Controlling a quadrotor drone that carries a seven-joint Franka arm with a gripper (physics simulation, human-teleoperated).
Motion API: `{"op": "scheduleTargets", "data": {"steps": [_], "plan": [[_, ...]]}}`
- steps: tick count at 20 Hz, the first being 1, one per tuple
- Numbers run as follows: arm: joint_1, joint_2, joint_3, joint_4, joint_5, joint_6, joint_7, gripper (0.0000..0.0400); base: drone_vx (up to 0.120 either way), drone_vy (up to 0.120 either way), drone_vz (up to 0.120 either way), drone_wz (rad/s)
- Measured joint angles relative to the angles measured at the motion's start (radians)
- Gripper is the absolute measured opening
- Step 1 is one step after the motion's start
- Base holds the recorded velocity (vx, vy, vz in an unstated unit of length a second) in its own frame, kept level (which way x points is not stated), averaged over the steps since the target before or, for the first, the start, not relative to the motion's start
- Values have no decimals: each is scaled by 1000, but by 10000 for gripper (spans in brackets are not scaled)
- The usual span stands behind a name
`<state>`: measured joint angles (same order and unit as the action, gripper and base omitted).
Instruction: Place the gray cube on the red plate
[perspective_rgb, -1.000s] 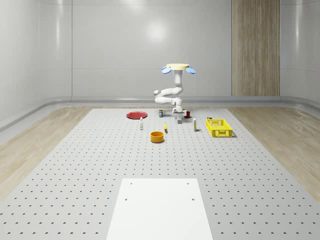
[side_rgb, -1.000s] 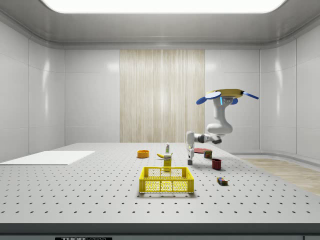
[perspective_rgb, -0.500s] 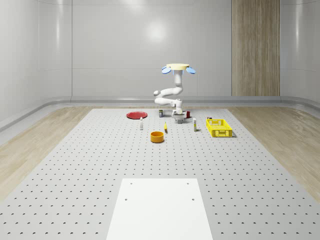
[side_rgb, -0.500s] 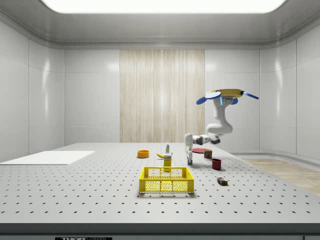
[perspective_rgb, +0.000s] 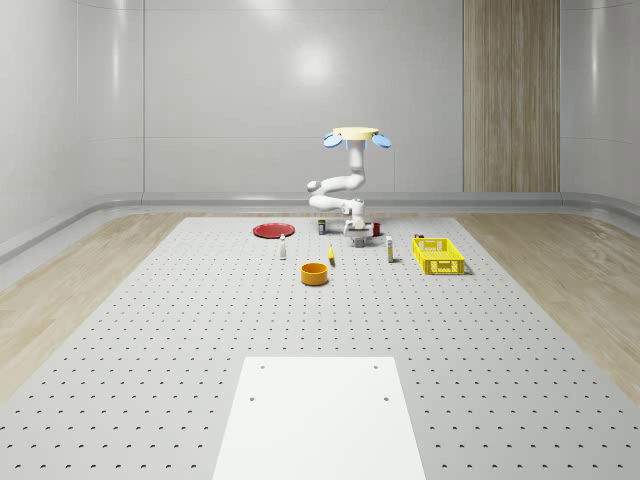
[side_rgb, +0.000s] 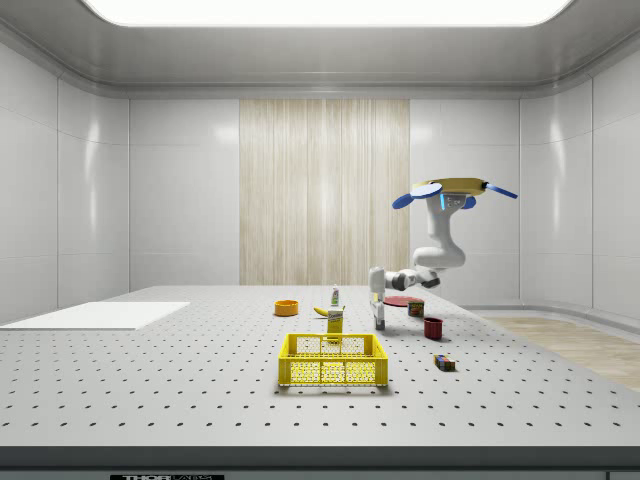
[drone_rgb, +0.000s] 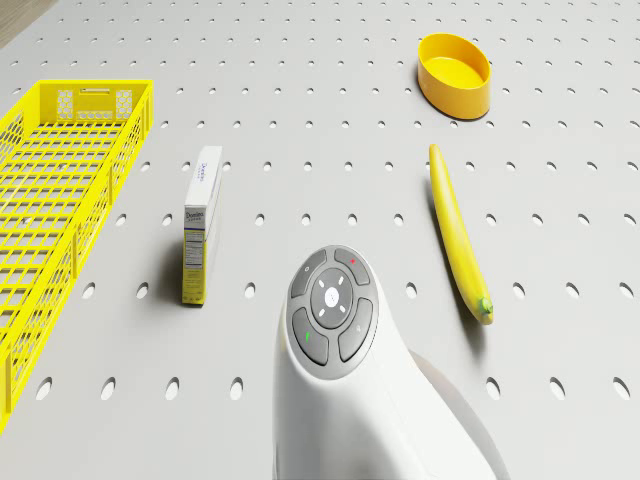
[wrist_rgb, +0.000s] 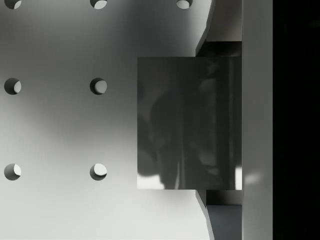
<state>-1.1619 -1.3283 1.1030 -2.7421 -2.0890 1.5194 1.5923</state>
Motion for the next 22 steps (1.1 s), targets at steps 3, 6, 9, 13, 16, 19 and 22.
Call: {"op": "scheduleTargets", "data": {"steps": [3, 6, 9, 13, 16, 19, 22], "plan": [[-2, -4, 7, -2, 8, 0, 3, 256, 0, 0, 0, 0], [-2, -7, 33, -12, 33, -10, 7, 253, 0, 0, 0, 0], [-3, -11, 67, -25, 67, -24, 13, 251, 0, 0, 107, 0], [-5, -17, 98, -34, 98, -32, 20, 250, 0, -70, 120, 0], [-8, -23, 111, -37, 112, -32, 23, 250, 0, -120, 120, 0], [-10, -29, 119, -38, 121, -29, 26, 250, 0, -120, 120, 0], [-13, -35, 123, -39, 127, -25, 29, 250, -13, -120, 67, 0]]}}
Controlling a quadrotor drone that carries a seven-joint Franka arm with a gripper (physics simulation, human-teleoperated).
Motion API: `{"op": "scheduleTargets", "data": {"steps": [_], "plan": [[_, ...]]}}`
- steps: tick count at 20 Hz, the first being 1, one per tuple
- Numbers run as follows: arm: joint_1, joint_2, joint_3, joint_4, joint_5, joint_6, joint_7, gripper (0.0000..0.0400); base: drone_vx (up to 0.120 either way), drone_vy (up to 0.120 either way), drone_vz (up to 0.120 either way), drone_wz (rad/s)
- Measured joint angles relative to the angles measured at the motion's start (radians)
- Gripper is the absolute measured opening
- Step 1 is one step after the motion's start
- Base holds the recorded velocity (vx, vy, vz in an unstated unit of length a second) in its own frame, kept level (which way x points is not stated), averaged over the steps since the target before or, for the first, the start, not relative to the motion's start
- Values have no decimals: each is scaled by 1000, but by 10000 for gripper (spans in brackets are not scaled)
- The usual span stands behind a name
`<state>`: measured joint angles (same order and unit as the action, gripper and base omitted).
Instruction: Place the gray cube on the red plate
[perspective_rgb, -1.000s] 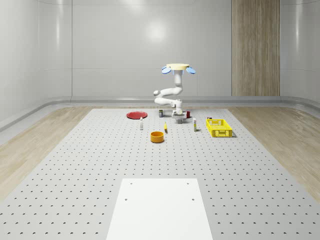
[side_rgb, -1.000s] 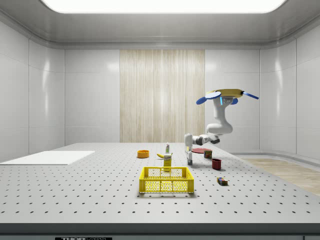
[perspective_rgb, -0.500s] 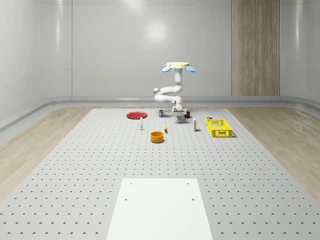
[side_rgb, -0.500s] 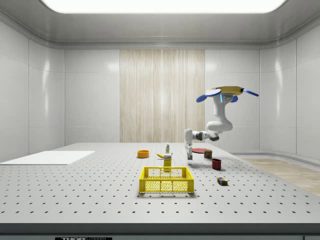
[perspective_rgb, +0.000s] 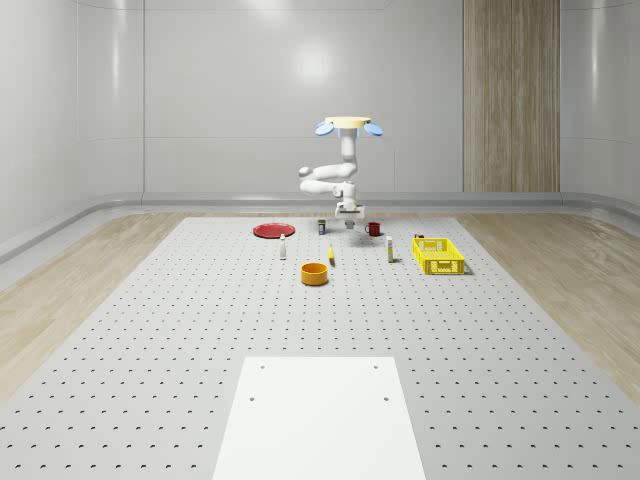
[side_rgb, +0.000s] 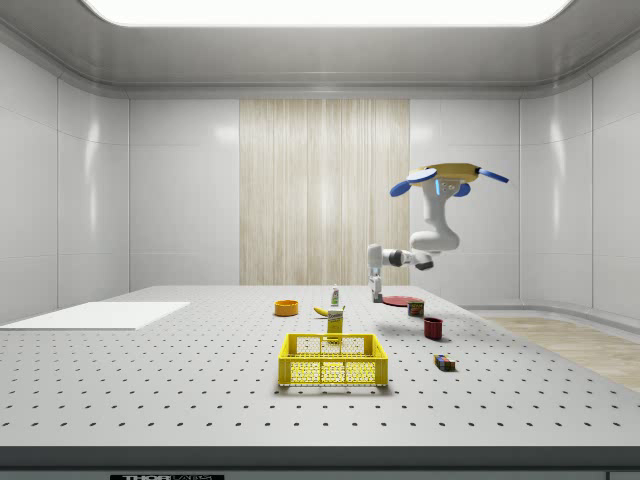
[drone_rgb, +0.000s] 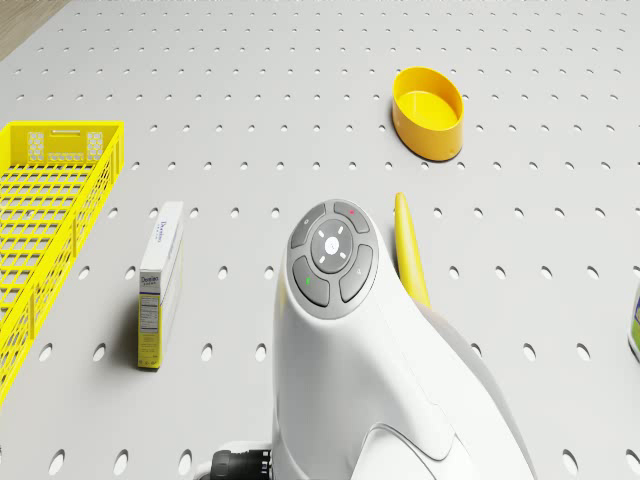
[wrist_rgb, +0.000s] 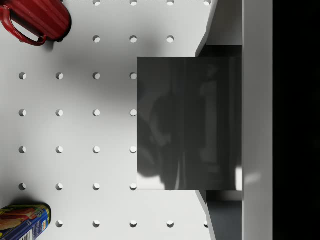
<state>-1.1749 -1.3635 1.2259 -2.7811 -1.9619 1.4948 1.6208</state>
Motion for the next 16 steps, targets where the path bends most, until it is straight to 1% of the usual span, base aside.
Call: {"op": "scheduleTargets", "data": {"steps": [13, 16], "plan": [[-10, -27, 7, 1, 16, 23, 9, 250, -120, -120, 0, 0], [-12, -32, 8, 2, 18, 28, 11, 250, 0, -120, 0, 0]]}}
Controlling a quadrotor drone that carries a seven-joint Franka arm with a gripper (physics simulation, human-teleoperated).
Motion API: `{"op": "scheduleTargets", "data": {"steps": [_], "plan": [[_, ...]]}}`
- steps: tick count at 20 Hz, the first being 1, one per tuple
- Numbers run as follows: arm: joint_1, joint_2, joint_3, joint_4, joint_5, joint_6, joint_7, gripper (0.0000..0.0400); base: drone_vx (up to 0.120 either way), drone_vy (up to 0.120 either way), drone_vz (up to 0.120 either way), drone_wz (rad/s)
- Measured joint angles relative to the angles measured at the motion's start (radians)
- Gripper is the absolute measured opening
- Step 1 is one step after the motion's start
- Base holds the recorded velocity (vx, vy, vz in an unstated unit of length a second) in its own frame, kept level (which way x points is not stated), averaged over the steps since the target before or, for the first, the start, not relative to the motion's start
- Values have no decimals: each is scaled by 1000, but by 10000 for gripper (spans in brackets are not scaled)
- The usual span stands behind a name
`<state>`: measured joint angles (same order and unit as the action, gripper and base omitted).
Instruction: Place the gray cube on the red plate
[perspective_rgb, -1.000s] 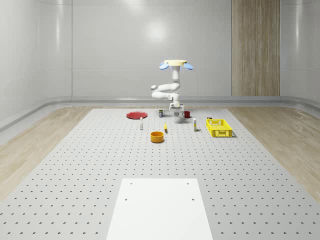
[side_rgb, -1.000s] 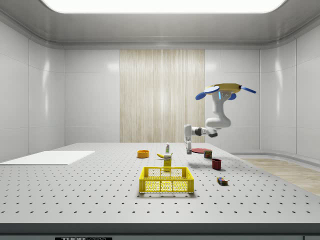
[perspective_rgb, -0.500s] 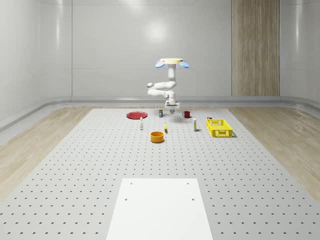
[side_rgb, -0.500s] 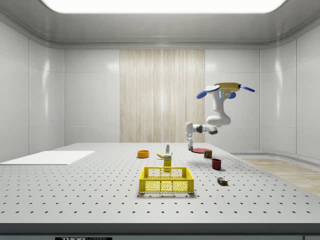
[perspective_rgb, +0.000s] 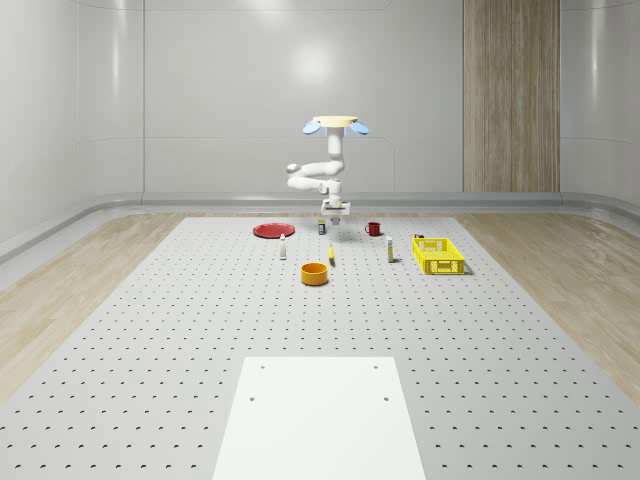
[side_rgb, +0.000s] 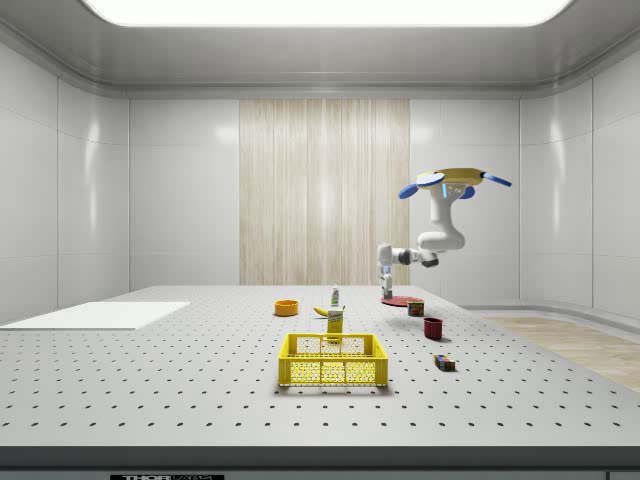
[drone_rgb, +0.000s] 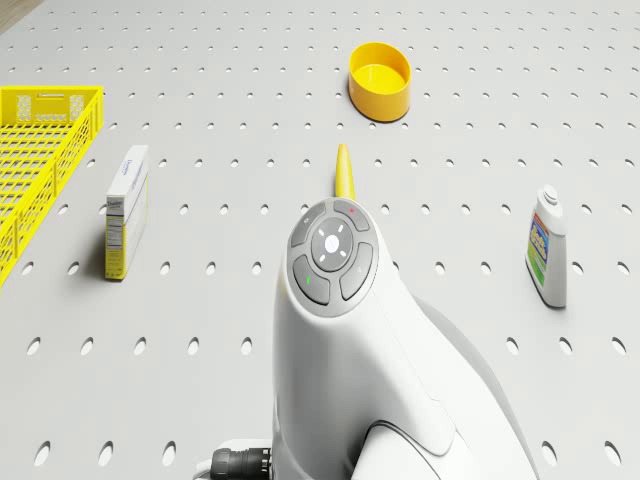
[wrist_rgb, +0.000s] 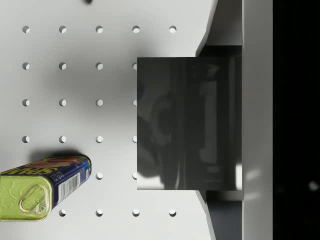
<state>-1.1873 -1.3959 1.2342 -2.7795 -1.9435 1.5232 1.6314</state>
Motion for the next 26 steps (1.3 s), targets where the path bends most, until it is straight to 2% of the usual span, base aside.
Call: {"op": "scheduleTargets", "data": {"steps": [20, 26], "plan": [[-12, -33, 5, 2, 16, 31, 10, 250, 0, -120, 0, 0], [-16, -42, 6, 3, 20, 39, 13, 250, -120, -120, 0, 0]]}}
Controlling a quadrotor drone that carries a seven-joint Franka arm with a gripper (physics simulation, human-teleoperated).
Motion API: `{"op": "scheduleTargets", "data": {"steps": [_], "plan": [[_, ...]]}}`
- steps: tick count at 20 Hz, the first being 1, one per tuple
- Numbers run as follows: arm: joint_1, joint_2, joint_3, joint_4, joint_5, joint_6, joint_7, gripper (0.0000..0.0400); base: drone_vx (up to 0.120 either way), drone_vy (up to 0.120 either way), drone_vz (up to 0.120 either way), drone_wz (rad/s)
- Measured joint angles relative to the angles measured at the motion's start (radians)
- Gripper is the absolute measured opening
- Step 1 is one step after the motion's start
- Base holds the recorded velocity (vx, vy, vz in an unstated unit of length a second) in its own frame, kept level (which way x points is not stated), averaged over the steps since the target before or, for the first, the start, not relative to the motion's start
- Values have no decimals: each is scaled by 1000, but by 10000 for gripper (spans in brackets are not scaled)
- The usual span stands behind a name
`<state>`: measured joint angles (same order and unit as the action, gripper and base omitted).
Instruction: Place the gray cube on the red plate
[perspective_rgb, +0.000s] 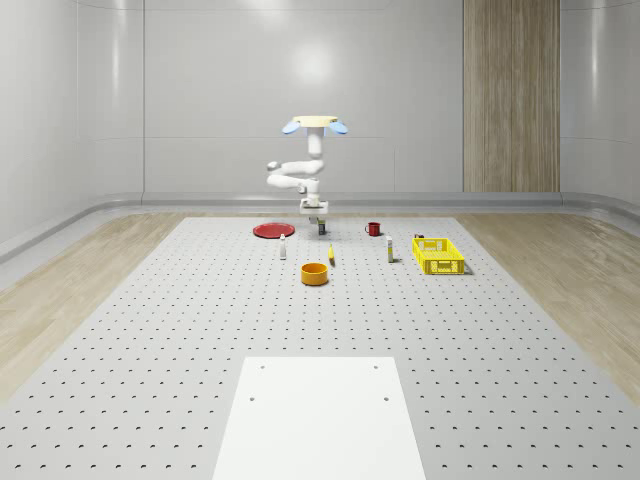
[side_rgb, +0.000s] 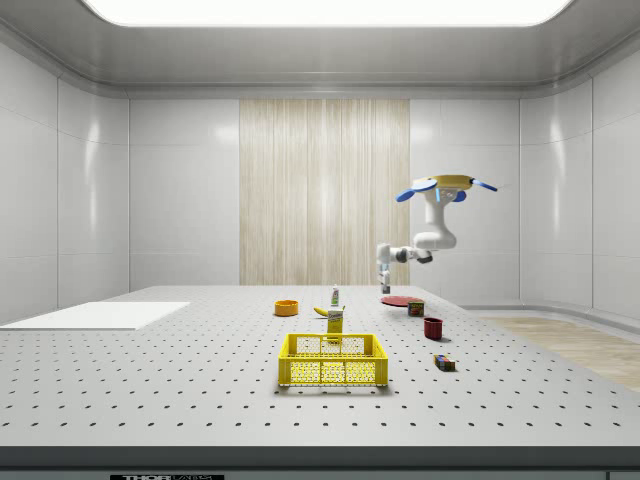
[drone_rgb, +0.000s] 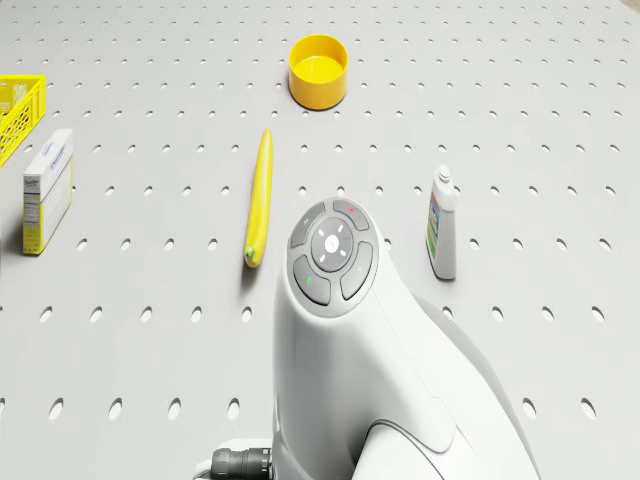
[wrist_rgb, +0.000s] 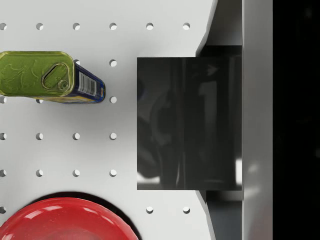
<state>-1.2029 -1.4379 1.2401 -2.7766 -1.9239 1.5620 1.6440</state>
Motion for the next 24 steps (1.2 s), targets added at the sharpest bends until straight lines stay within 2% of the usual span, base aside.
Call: {"op": "scheduleTargets", "data": {"steps": [3, 24], "plan": [[-1, -4, 1, 0, 2, 4, 1, 250, -53, -120, 0, 0], [-10, -29, 3, 2, 13, 27, 8, 250, -120, -120, 0, 0]]}}
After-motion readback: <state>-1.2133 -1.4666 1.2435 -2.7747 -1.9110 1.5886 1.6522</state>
